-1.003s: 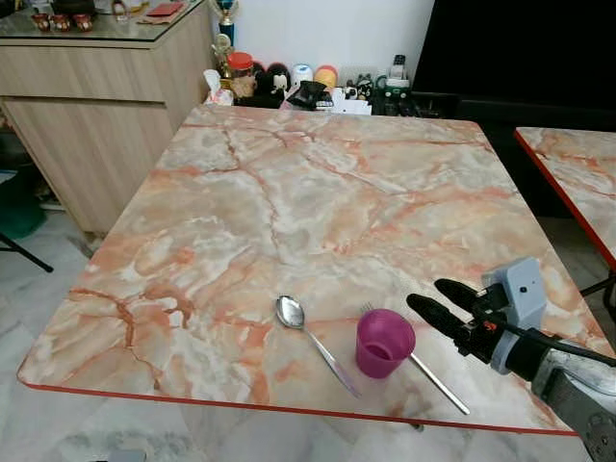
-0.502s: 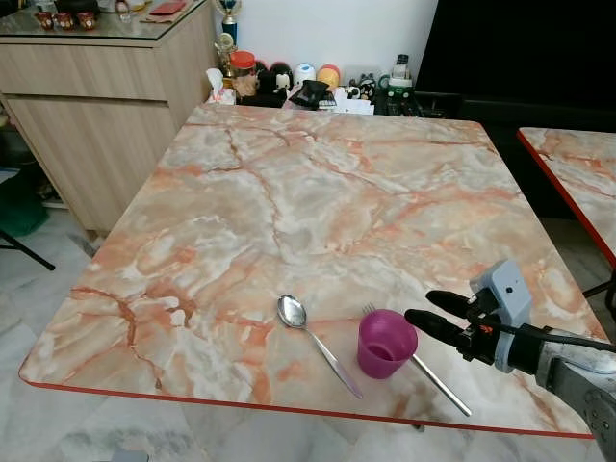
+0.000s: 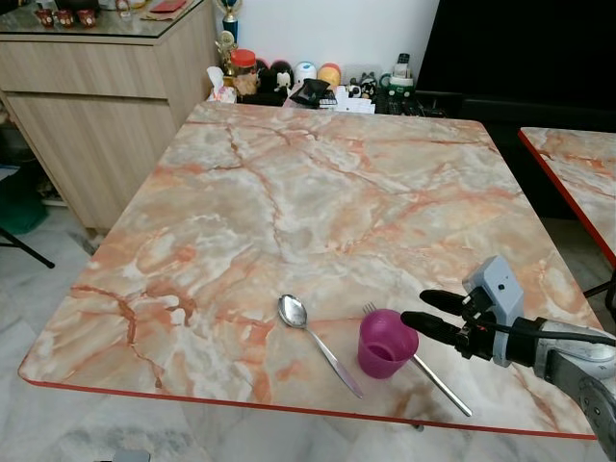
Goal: Setting the table
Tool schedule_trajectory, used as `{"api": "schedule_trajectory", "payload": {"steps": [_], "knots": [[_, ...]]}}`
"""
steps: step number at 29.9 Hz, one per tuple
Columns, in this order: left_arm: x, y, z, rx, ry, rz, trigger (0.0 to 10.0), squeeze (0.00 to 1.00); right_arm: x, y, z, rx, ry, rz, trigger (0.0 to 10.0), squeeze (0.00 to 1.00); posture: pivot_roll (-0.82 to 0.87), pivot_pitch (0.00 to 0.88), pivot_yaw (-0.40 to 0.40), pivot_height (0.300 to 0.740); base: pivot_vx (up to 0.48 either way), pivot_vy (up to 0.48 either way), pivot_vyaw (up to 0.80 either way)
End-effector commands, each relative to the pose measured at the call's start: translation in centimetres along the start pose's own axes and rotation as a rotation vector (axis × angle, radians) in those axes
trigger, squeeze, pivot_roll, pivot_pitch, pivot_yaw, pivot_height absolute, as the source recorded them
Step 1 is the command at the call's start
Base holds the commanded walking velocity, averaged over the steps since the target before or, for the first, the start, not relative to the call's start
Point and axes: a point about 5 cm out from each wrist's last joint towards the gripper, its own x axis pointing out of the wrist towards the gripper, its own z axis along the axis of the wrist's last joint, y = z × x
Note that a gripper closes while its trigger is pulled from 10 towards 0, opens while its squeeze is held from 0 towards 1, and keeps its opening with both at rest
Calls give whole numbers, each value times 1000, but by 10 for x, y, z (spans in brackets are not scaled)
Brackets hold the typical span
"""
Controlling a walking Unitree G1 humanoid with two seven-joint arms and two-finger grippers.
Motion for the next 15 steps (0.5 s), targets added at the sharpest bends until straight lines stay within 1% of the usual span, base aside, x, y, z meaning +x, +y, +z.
{"api": "schedule_trajectory", "payload": {"steps": [1,5,7,12,13,14,15], "knots": [[-2,-1,-9,-6,35,4,10000,0,1,0,1,-10,-3,13,10000,0,-22,142,-25,740,0,0,0],[-2,-1,-9,-6,35,4,10000,0,1,0,1,-13,-3,17,10000,0,-22,142,-25,740,0,0,0],[-3,-1,-10,-9,37,5,10000,0,7,4,0,-19,-6,39,10000,0,-19,140,-31,740,0,0,0],[-3,-1,-10,-12,37,7,10000,0,12,9,-3,-14,-7,57,10000,0,-14,140,-32,740,0,0,0],[-3,-1,-11,-12,38,7,10000,0,13,10,-4,-15,-7,59,8902,0,-14,140,-32,740,0,0,0],[-3,-1,-11,-12,38,8,10000,0,15,11,-4,-12,-13,63,3176,0,-17,139,-31,740,0,0,0],[-3,-1,-11,-17,38,12,10000,0,18,14,-3,-11,-20,72,0,0,-17,140,-32,740,0,0,0]]}}
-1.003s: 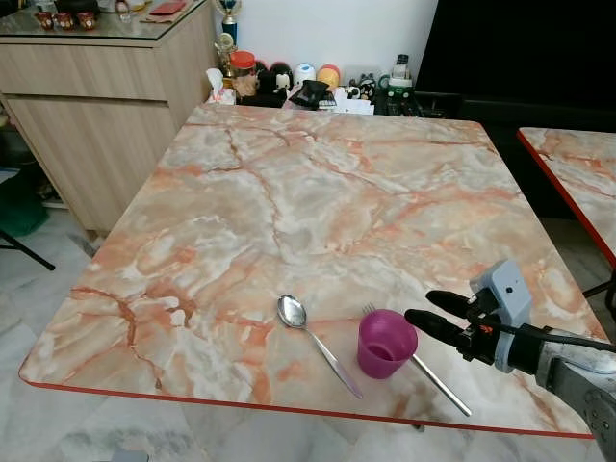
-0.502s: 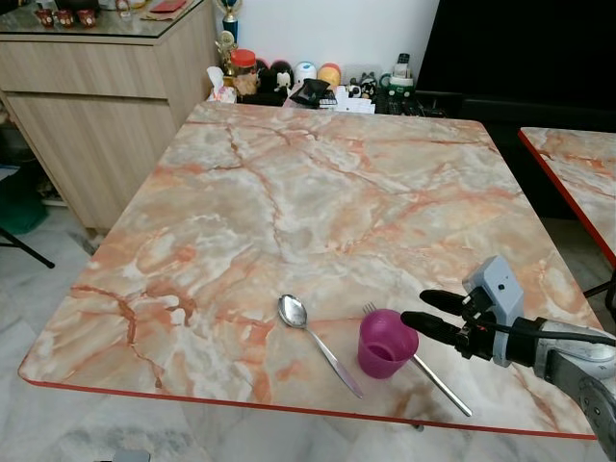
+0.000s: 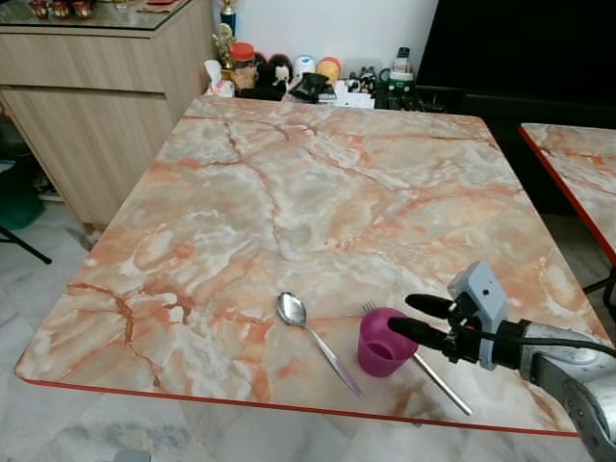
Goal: Setting the table
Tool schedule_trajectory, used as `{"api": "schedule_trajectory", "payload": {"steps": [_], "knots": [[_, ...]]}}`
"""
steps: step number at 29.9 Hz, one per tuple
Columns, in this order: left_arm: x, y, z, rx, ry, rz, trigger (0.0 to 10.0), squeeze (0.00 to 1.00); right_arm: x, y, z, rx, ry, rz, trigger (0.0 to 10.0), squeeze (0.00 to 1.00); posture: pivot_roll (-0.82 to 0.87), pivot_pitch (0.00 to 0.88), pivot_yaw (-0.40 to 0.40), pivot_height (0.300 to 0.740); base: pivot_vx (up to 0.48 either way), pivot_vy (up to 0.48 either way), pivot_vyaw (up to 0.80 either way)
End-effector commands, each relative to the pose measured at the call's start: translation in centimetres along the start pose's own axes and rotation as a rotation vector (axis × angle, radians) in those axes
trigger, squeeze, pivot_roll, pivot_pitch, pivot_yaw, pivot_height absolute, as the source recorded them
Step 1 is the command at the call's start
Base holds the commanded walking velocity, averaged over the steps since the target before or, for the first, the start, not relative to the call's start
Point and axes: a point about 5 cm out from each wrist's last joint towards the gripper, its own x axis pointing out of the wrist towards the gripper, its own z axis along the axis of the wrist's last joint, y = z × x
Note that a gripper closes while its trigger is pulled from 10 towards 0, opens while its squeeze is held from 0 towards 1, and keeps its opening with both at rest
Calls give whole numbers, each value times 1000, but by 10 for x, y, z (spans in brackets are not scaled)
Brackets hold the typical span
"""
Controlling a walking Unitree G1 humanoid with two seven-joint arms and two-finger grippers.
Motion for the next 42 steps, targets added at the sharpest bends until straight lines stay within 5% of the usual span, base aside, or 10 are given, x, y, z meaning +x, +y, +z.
{"api": "schedule_trajectory", "payload": {"steps": [1,2,11,14,17,18,24,26,35,42], "knots": [[-3,-1,-10,-15,37,4,10000,0,5,3,0,-5,-3,14,510,0,-17,140,-32,740,0,0,0],[-3,-1,-10,-15,36,4,10000,0,6,4,0,-5,-5,16,10000,0,-17,140,-32,740,0,0,0],[-3,0,-10,-15,36,6,10000,0,9,4,3,-10,-15,21,9961,0,-13,143,-35,740,0,0,0],[-3,0,-11,-16,37,5,10000,0,9,6,2,-13,-13,23,2549,0,-12,144,-34,740,0,0,0],[-3,0,-11,-17,39,6,10000,0,10,6,1,-13,-9,21,3843,0,-14,141,-33,740,0,0,0],[-3,-1,-12,-18,39,6,10000,0,10,7,1,-16,-8,22,9765,0,-14,141,-33,740,0,0,0],[-3,-1,-12,-19,40,4,10000,0,11,6,-1,-18,6,20,9961,0,-12,141,-34,740,0,0,0],[-3,-1,-12,-19,40,4,10000,0,11,6,-2,-18,8,17,6667,0,-12,141,-34,740,0,0,0],[-3,-1,-11,-18,40,3,10000,0,11,5,-4,-31,28,10,10000,0,-13,143,-33,740,0,0,0],[-3,-2,-12,-17,43,3,10000,0,12,5,-4,-43,32,21,1451,0,-12,143,-33,740,0,0,0]]}}
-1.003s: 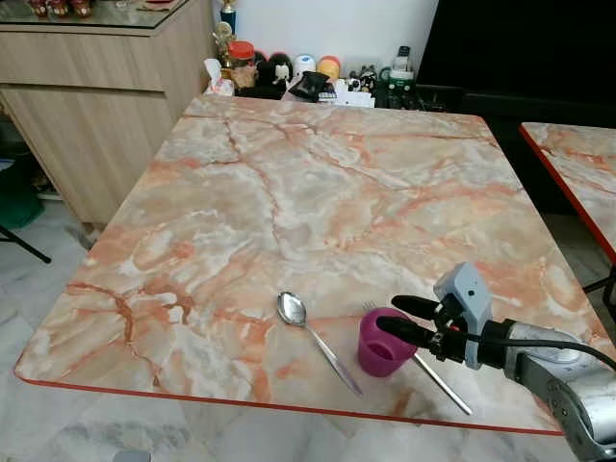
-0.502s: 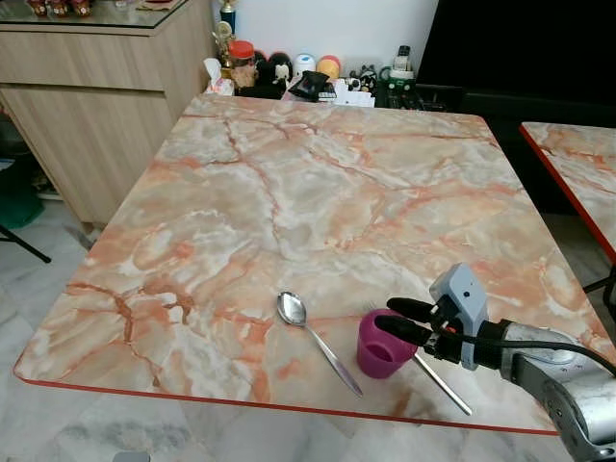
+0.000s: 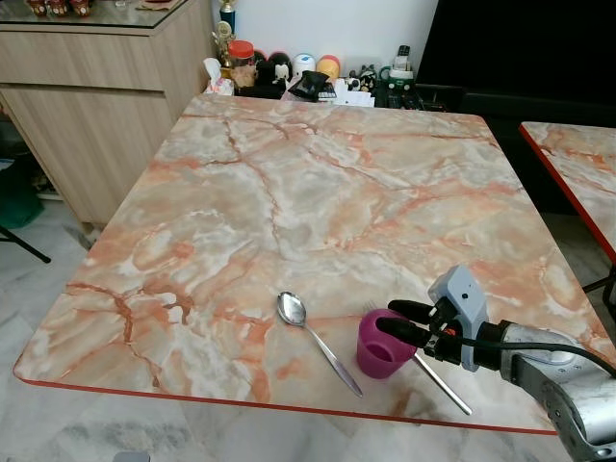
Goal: Setting the table
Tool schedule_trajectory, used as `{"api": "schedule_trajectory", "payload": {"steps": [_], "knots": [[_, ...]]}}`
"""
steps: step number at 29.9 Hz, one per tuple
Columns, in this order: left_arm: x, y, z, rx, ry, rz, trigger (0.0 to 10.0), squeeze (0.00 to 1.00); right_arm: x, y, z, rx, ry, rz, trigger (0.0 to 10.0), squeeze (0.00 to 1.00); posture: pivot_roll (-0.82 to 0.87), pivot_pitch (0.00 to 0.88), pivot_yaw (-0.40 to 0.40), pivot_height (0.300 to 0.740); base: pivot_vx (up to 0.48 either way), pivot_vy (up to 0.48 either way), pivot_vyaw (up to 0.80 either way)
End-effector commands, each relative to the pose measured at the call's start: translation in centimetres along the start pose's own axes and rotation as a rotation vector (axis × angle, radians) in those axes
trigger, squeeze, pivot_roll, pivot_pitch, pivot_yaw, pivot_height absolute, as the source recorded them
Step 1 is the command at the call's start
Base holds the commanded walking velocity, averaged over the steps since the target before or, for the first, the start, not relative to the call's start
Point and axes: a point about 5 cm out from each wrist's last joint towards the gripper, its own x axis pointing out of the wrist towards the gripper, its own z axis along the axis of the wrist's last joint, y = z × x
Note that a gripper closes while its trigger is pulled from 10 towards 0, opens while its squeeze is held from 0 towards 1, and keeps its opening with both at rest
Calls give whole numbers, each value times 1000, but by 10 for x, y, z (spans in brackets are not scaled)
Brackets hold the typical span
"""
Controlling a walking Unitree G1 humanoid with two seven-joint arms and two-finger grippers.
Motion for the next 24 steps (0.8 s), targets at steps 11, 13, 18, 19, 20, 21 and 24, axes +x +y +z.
{"api": "schedule_trajectory", "payload": {"steps": [11,13,18,19,20,21,24], "knots": [[-3,-2,-11,-14,40,1,10000,0,2,0,-4,-20,25,1,0,0,-13,144,-35,740,0,0,0],[-3,-2,-11,-12,40,1,10000,0,2,-1,-3,-22,24,1,0,0,-12,144,-35,740,0,0,0],[-3,-2,-11,-12,40,-1,10000,0,4,1,-2,-25,15,8,118,0,-12,144,-35,740,0,0,0],[-3,-2,-11,-12,40,-1,10000,0,4,2,-2,-26,15,8,78,0,-12,144,-35,740,0,0,0],[-3,-3,-11,-11,41,-3,10000,0,5,3,-2,-25,12,11,78,0,-12,144,-35,740,0,0,0],[-3,-3,-11,-11,41,-3,10000,0,5,3,-2,-25,12,11,78,0,-12,144,-35,740,0,0,0],[-3,-3,-11,-8,41,-3,10000,0,5,2,0,-25,-21,-13,0,0,-13,144,-33,740,0,0,0]]}}
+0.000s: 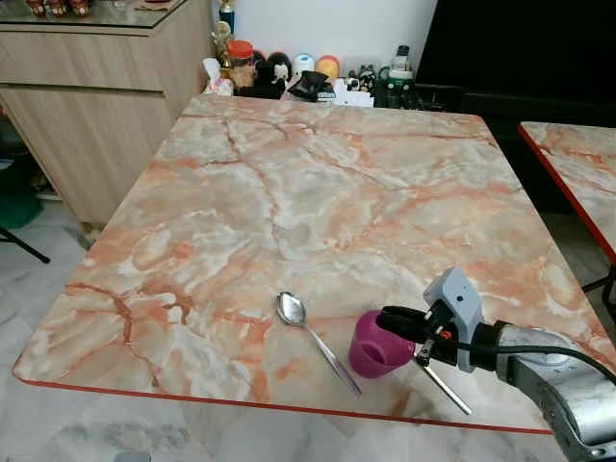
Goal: Setting the table
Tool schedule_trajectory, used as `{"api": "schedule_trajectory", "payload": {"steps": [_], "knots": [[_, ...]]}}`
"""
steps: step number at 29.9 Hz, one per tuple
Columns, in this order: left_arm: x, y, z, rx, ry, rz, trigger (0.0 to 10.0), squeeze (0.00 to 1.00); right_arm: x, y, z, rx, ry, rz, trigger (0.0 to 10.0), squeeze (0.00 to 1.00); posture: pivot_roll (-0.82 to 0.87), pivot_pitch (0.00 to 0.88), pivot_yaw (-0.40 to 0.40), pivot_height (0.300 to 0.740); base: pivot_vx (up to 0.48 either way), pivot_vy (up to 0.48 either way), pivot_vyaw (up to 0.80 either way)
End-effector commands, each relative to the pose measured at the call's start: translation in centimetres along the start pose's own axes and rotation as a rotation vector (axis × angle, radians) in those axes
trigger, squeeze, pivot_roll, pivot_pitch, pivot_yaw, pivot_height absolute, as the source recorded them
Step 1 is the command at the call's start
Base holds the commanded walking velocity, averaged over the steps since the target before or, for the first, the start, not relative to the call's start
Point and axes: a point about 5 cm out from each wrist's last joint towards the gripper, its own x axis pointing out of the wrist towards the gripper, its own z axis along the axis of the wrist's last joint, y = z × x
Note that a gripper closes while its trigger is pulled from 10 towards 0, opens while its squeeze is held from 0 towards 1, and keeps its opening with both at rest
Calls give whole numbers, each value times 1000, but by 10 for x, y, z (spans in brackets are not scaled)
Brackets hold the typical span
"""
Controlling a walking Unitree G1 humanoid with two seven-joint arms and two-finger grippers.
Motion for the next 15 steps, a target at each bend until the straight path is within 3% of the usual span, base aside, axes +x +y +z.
{"api": "schedule_trajectory", "payload": {"steps": [1,3,5,6,7,8,10,12,13,15], "knots": [[-3,-1,-11,-7,41,0,10000,0,1,1,0,-10,-10,-15,0,0,-13,144,-33,740,0,0,0],[-3,-1,-10,-7,40,1,10000,0,1,0,3,-11,-37,-36,0,0,-13,144,-33,740,0,0,0],[-3,-2,-10,-9,39,3,10000,0,1,0,12,13,-136,-63,0,0,-12,142,-36,740,0,0,0],[-3,-2,-10,-9,39,4,10000,0,0,-2,18,9,-186,-110,3294,0,-10,141,-35,740,0,0,0],[-3,-2,-10,-9,39,4,10000,0,0,-2,18,9,-186,-110,3294,0,-10,141,-35,740,0,0,0],[-3,-1,-10,-8,39,5,10000,0,0,-9,27,43,-290,-209,10000,0,-17,137,-32,740,0,0,0],[-3,-1,-10,-4,40,4,10000,0,-2,-15,35,73,-403,-324,10000,0,-20,132,-30,740,0,0,0],[-3,-1,-10,-4,40,4,10000,0,-2,-15,35,73,-403,-324,10000,0,-20,132,-30,740,0,0,0],[-2,-1,-8,-2,36,3,10000,0,-6,-20,39,66,-481,-457,10000,0,-10,126,-26,740,0,0,0],[0,0,-4,-3,26,4,10000,0,-13,-24,37,73,-500,-602,10000,0,-8,124,-24,740,0,0,0]]}}
